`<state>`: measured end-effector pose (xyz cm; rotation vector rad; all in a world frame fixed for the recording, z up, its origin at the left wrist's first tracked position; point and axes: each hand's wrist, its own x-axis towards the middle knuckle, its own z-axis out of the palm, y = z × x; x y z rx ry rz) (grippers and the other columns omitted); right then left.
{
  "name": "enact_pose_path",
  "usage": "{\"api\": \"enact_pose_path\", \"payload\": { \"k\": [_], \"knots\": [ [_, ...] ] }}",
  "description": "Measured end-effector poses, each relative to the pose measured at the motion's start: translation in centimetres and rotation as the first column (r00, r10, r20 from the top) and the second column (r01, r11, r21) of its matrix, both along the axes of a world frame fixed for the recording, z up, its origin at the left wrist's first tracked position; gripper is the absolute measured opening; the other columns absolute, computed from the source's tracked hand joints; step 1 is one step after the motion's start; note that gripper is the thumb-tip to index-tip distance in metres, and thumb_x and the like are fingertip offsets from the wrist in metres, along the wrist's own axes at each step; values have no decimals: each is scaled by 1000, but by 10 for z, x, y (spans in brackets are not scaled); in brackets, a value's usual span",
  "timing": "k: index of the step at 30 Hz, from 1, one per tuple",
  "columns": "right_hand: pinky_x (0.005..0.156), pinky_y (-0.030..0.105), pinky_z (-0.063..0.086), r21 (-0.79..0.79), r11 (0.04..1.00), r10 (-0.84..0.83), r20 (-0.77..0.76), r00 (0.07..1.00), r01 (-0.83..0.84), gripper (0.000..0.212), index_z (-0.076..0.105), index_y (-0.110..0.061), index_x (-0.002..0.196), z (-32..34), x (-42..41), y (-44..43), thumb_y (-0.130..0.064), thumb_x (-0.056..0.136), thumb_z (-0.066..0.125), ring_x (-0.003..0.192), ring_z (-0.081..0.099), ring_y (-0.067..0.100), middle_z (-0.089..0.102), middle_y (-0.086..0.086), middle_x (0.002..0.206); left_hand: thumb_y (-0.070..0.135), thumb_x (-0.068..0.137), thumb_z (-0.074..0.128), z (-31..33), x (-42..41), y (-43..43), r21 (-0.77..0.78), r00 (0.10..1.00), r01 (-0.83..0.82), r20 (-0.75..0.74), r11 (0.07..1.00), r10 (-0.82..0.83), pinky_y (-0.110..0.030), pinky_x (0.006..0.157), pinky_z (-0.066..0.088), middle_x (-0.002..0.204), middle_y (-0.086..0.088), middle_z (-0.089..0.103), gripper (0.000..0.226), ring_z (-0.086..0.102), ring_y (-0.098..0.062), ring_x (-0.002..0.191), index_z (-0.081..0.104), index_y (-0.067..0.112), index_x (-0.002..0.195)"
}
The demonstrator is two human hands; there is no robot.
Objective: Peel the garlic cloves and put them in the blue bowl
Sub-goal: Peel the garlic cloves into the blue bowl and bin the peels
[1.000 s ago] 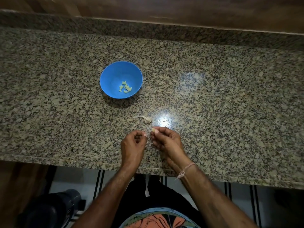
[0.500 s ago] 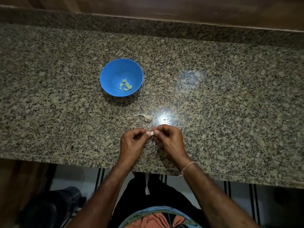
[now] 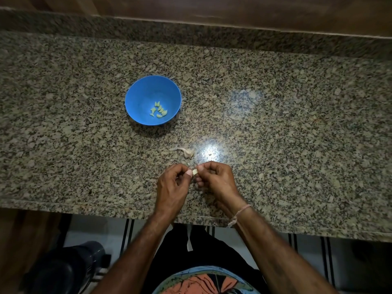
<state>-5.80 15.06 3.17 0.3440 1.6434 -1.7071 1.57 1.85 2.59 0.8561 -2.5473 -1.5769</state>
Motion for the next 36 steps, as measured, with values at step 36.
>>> {"api": "enact_pose_path", "payload": {
  "k": [36],
  "knots": [
    [72,32,61,144,987,110,-281,953,-71,7,75,-6,91,-10,4,1,-13,93,77,79,74,19,77,7,85,22,99,70,-3,-11,-10,268,978,-168,167,949,126,-19,60,51,79,0,75,17,69,-8,69,76,12,88]
  ]
}}
